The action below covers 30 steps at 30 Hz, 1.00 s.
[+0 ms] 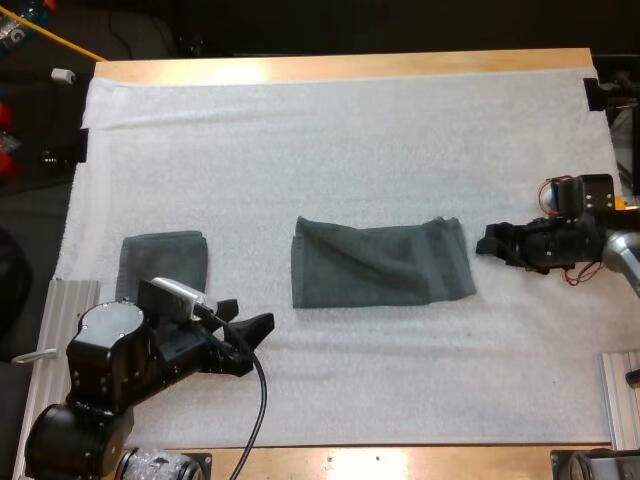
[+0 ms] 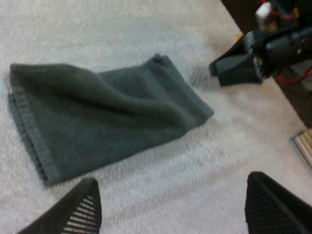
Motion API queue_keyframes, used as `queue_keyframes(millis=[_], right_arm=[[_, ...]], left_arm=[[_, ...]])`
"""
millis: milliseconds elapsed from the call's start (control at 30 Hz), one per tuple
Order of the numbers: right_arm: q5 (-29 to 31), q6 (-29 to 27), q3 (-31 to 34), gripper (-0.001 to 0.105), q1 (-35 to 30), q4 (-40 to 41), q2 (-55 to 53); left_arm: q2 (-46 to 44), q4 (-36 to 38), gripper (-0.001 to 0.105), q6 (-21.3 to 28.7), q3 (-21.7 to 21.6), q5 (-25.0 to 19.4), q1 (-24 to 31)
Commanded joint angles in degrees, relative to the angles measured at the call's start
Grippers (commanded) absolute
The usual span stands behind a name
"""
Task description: Pick towel from pile, fold and stack
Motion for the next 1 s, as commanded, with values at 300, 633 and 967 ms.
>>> queue_keyframes(millis=[300,633,967], right_arm=[[-6.3,0.1,-0.4,0.054,0.8,-4.7,4.9],[-6.3,2.6,-0.4,0.054,7.4,-5.5,9.6],[-5.8,6.8,-0.4,0.041,9.6,-5.5,9.7]], left_arm=[[-0.1,-1.1,0.061,-0.9,-0.4,-0.3,0.1],[-0.1,-1.1,0.061,-0.9,-0.4,-0.3,0.1],[-0.1,-0.9,0.061,-0.9,-0.4,-0.3,0.1]])
